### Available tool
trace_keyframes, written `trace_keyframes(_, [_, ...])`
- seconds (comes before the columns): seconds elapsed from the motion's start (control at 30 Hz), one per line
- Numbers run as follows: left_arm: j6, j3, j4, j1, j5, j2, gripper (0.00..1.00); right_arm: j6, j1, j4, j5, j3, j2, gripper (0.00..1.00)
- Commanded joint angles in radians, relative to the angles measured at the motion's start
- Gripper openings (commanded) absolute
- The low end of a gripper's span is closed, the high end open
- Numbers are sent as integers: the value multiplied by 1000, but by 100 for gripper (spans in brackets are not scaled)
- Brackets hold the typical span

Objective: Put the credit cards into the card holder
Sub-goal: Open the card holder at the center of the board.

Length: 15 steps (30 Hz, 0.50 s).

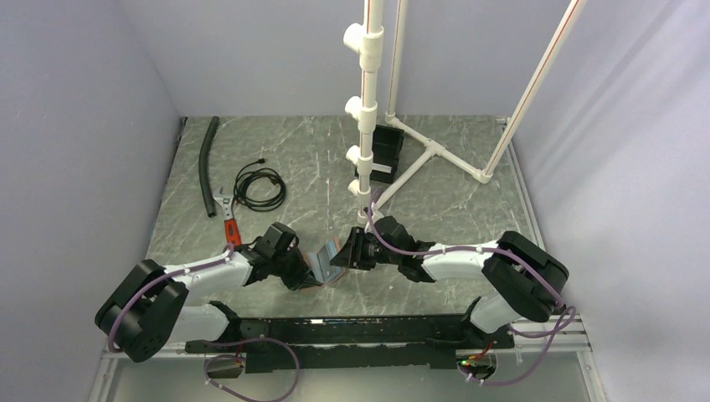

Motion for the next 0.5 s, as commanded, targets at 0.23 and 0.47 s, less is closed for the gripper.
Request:
trace_keyframes(0.23, [33, -68, -110, -11, -150, 29, 0, -9, -8, 74, -22, -9, 1, 28])
trace_keyframes(0.47, [34, -67, -117, -11, -153, 25, 0, -12, -8, 89, -27, -10, 11, 13])
